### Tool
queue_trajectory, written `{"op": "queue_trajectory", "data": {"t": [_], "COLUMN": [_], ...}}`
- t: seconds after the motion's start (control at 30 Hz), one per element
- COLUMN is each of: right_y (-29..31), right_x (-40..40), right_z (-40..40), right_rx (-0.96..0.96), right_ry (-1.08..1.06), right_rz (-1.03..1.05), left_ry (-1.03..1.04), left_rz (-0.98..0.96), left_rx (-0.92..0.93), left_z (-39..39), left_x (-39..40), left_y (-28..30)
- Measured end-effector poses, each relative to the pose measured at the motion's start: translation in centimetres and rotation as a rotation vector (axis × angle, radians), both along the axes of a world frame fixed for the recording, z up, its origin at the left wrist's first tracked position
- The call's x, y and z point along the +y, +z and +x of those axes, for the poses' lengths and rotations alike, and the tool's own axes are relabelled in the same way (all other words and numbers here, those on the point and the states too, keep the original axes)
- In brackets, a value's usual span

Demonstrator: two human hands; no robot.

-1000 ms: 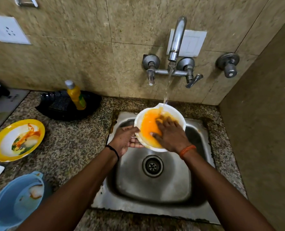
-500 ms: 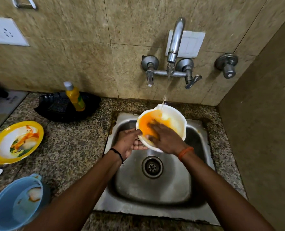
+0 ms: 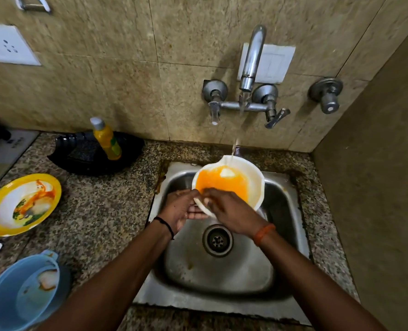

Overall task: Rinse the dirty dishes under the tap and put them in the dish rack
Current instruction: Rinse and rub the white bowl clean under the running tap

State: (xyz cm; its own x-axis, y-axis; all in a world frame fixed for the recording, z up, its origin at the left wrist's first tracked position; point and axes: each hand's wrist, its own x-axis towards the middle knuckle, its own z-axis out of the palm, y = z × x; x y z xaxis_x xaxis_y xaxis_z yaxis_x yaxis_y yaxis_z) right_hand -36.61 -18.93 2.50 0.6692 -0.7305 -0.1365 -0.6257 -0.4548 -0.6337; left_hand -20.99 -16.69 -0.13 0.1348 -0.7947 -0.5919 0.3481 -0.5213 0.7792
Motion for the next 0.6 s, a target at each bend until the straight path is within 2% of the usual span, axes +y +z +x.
{"op": "queue_trajectory", "data": {"t": [0.03,0.13,0.23,0.3,0.4,0.43,0.47,0.6], "right_y": [-0.5,-1.2,-1.1,-0.9,-0.4,-0.4,-0.6,-1.5], "right_x": [-1.3,-4.2,-3.4,-1.0,1.9,2.0,1.6,-0.2], "right_z": [-0.4,-2.0,-2.2,-1.4,-0.3,-0.3,-0.4,-2.1], "right_rx": [0.037,0.401,0.595,0.51,0.161,0.114,0.124,0.452], "right_ry": [0.0,-0.033,-0.058,-0.036,0.061,0.065,0.047,-0.134], "right_rz": [-0.041,-0.281,-0.35,-0.251,-0.008,0.016,-0.027,-0.354], "left_ry": [-0.013,0.006,0.04,0.063,0.092,0.098,0.097,0.088], "left_rz": [0.006,0.018,0.009,0.004,0.009,0.014,0.016,-0.002], "left_rx": [0.01,0.008,-0.001,-0.011,-0.007,-0.009,-0.011,0.015], "left_z": [-0.1,0.4,1.3,1.7,1.7,1.7,1.6,1.5], "left_x": [0.1,0.0,-0.3,-0.5,-0.5,-0.4,-0.3,0.0], "left_y": [-0.1,-0.1,0.2,0.3,0.2,0.1,0.1,0.3]}}
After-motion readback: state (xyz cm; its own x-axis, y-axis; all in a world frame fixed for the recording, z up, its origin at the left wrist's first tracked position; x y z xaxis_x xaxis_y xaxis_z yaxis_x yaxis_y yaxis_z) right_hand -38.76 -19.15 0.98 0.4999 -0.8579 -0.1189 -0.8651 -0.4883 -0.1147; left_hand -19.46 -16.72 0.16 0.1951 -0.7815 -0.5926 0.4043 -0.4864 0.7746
